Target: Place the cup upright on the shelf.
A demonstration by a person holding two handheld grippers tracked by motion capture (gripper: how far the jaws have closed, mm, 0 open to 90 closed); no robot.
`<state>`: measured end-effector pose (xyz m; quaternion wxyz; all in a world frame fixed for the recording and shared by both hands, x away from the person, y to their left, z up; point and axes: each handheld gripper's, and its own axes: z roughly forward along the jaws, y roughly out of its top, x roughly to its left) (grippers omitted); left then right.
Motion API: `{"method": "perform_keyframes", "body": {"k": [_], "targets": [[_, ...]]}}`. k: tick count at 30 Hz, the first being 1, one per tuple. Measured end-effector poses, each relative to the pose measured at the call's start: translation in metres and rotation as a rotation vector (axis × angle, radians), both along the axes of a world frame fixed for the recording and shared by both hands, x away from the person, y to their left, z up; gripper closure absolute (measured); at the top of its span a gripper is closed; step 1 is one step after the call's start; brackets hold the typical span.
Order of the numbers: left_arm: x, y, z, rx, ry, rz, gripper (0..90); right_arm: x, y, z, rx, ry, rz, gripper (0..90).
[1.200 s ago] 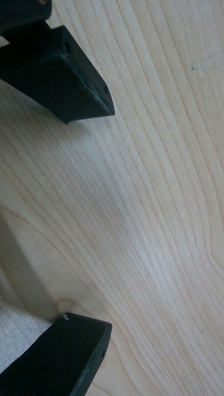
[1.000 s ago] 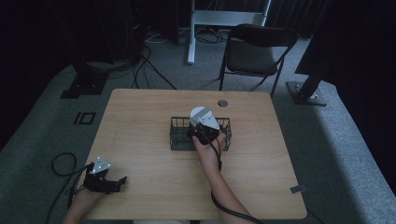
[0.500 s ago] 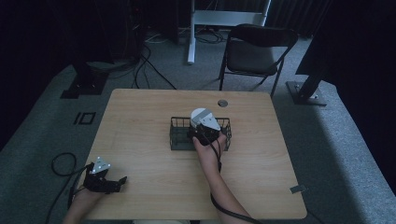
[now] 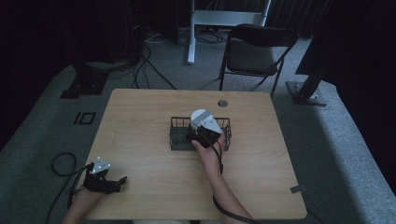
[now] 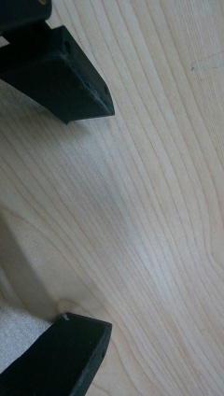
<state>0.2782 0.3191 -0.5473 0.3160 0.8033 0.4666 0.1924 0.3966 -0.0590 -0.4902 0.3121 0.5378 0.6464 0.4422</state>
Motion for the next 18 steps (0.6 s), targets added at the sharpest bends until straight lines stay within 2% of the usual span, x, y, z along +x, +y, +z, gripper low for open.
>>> {"method": "perform_keyframes", "body": {"k": [5, 11, 12, 14, 18], "targets": [[0.0000, 0.0000, 0.0000, 0.000, 0.000, 0.000, 1.2, -0.0021, -0.0013, -0.0015, -0.009, -0.010, 0.005, 11.5], [0.0000, 0.0000, 0.0000, 0.000, 0.000, 0.000, 1.2, -0.0035, -0.0036, -0.0021, 0.012, -0.008, 0.024, 11.4], [0.0000, 0.0000, 0.0000, 0.000, 0.000, 0.000, 1.2, -0.0043, -0.0051, -0.0019, 0.032, -0.022, 0.027, 11.4], [0.0000, 0.0000, 0.0000, 0.000, 0.001, 0.000, 1.2, -0.0053, -0.0054, -0.0012, 0.018, -0.044, 0.022, 11.4], [0.0000, 0.0000, 0.0000, 0.000, 0.000, 0.000, 1.2, -0.0067, -0.0057, 0.0000, -0.009, -0.060, 0.027, 11.4]]}}
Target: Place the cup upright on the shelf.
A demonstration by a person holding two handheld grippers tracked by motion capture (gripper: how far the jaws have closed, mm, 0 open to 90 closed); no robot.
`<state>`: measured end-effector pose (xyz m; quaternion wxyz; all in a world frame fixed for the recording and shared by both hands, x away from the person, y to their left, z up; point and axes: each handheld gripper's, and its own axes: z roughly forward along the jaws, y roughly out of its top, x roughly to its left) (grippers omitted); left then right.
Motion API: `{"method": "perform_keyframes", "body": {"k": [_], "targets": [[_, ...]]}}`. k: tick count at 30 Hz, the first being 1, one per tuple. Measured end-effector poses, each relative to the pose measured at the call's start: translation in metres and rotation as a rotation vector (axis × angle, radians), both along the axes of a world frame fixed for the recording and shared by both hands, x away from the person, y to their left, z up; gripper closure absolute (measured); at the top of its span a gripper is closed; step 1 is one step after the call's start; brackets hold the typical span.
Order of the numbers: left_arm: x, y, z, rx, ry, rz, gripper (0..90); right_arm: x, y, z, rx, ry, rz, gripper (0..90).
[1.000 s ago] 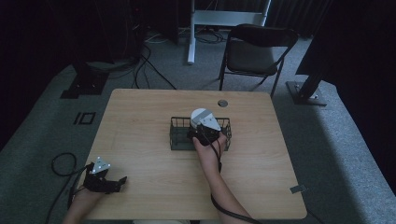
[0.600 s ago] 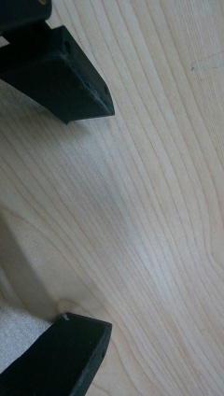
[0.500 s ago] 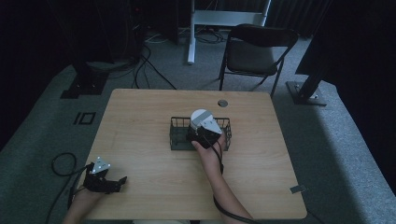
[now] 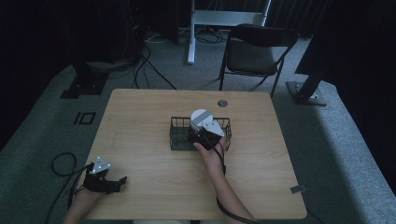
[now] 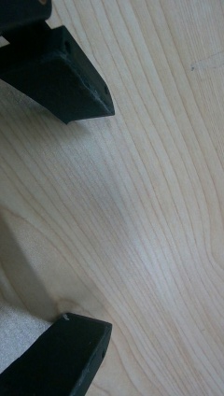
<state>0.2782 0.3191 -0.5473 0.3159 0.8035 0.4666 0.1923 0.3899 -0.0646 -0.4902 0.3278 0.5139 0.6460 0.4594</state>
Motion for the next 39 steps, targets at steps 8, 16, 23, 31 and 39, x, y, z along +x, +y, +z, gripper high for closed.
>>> {"method": "perform_keyframes", "body": {"k": [8, 16, 23, 31, 39], "targets": [[0.000, 0.000, 0.000, 0.000, 0.000, 0.000, 1.2, -0.004, -0.002, 0.000, -0.015, -0.009, 0.018, 11.4], [0.000, 0.000, 0.000, 0.000, 0.000, 0.000, 1.2, -0.008, -0.006, 0.003, -0.010, -0.017, 0.025, 11.4], [0.000, 0.000, 0.000, 0.000, 0.000, 0.000, 1.2, -0.013, -0.007, 0.006, -0.005, -0.023, 0.039, 11.4], [0.000, 0.000, 0.000, 0.000, 0.000, 0.000, 1.2, -0.020, -0.014, 0.005, 0.001, -0.027, 0.033, 11.4], [0.000, 0.000, 0.000, 0.000, 0.000, 0.000, 1.2, -0.032, -0.018, 0.005, 0.014, -0.039, 0.051, 11.5]]}}
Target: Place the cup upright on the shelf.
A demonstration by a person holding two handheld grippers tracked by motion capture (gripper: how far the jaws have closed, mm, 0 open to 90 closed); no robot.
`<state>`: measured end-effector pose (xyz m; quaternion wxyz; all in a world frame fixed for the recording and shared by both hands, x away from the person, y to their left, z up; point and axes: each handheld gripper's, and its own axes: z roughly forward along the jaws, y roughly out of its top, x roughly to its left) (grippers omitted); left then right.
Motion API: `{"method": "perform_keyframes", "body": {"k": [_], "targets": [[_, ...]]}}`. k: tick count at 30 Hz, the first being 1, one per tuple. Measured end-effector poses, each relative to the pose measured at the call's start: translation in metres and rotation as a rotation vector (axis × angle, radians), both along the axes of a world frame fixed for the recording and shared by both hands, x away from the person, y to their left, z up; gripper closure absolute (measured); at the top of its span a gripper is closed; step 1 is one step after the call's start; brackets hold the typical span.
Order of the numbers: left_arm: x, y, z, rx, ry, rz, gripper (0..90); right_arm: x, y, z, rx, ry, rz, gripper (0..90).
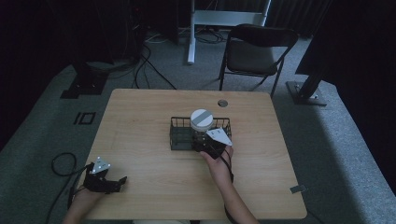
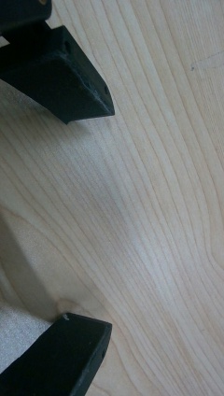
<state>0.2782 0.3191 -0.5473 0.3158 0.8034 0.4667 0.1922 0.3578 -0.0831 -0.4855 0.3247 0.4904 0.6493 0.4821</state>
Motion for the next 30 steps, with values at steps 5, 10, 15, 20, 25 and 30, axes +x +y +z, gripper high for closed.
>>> {"method": "perform_keyframes", "body": {"k": [5, 10, 15, 20, 25, 30], "targets": [[0.000, 0.000, 0.000, 0.000, 0.000, 0.000, 1.2, -0.009, -0.005, 0.002, -0.003, -0.018, 0.006, 11.5], [0.000, 0.000, 0.000, 0.000, 0.000, 0.000, 1.2, -0.017, -0.011, 0.002, -0.009, -0.023, 0.013, 11.4], [0.000, 0.000, 0.000, 0.000, 0.000, 0.000, 1.2, -0.024, -0.017, 0.000, -0.003, -0.020, 0.020, 11.5], [0.000, 0.000, 0.000, 0.000, 0.000, 0.000, 1.2, -0.029, -0.025, -0.003, -0.020, -0.021, 0.020, 11.4], [0.000, 0.000, 0.000, 0.000, 0.000, 0.000, 1.2, -0.032, -0.035, -0.009, -0.028, -0.010, 0.018, 11.4], [0.000, 0.000, 0.000, 0.000, -0.001, 0.000, 1.2, -0.035, -0.048, -0.016, -0.030, 0.006, 0.028, 11.4]]}}
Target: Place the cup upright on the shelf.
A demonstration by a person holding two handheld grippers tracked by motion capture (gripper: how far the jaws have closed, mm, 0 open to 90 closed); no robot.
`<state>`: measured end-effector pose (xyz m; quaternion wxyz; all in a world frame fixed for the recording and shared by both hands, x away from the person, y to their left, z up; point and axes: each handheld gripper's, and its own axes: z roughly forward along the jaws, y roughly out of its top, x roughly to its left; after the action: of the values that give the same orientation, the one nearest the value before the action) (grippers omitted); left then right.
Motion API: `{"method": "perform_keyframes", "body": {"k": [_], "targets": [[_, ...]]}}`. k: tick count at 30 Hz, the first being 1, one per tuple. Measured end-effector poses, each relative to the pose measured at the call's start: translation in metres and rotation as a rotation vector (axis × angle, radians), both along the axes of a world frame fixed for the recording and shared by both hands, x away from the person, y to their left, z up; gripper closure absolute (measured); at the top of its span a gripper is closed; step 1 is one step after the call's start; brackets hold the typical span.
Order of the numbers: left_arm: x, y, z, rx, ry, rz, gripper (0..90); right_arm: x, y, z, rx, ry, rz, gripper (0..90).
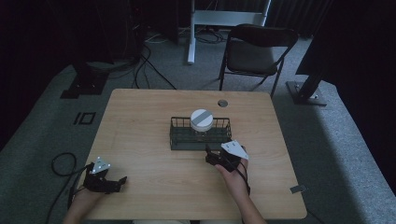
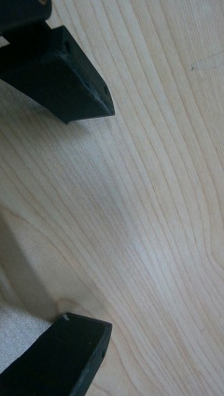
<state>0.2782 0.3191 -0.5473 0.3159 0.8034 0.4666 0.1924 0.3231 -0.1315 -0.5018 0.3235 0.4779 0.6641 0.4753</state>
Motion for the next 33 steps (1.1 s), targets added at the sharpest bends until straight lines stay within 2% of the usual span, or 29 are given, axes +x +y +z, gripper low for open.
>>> {"method": "perform_keyframes", "body": {"k": [4, 13, 23, 33], "targets": [[0.000, 0.000, 0.000, 0.000, 0.000, 0.000, 1.2, -0.002, -0.014, -0.007, -0.016, 0.009, -0.005, 11.4], [0.000, 0.000, 0.000, 0.000, 0.000, 0.000, 1.2, -0.005, -0.037, -0.021, -0.011, 0.053, -0.037, 11.4], [0.000, 0.000, 0.000, 0.000, 0.000, 0.000, 1.2, -0.008, -0.064, -0.036, -0.041, 0.094, -0.071, 11.4], [0.000, 0.000, 0.000, 0.002, 0.001, -0.001, 1.2, -0.012, -0.087, -0.043, -0.046, 0.148, -0.095, 11.4]]}}
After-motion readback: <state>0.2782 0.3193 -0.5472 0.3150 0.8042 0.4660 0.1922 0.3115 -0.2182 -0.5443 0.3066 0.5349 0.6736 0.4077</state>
